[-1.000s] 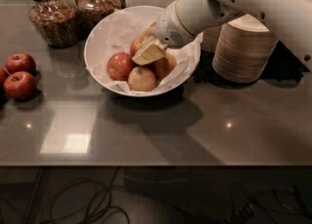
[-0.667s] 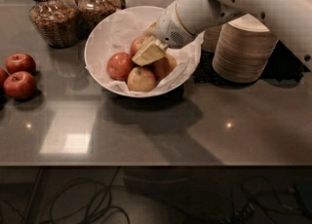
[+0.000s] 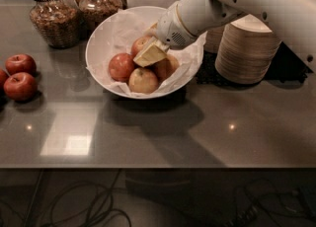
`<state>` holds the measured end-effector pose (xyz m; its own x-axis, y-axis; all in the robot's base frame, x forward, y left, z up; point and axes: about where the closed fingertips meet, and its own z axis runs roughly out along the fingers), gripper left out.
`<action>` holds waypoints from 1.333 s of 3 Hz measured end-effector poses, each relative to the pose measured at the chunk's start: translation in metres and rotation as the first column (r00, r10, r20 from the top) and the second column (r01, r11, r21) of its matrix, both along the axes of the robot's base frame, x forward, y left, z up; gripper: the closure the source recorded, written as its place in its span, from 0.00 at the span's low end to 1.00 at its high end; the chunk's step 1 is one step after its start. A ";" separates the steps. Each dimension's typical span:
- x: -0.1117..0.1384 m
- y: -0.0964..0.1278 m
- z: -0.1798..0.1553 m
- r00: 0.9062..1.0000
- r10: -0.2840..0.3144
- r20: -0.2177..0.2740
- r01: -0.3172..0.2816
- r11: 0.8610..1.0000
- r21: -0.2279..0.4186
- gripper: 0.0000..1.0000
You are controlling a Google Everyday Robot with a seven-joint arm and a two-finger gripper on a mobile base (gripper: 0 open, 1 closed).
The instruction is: Pick apple from white bowl
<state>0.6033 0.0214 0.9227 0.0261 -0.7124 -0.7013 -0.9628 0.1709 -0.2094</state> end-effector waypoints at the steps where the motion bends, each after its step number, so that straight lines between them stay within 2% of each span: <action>1: 0.003 0.003 0.021 1.000 0.022 0.023 -0.022 0.999 0.027 1.00; 3: 0.004 -0.003 0.105 0.985 0.044 0.166 -0.062 0.992 0.107 1.00; 4: 0.004 -0.003 0.105 0.985 0.044 0.166 -0.062 0.992 0.107 1.00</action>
Offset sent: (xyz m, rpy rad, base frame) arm 0.0109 -0.0008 0.1284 0.1078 -0.2025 0.0687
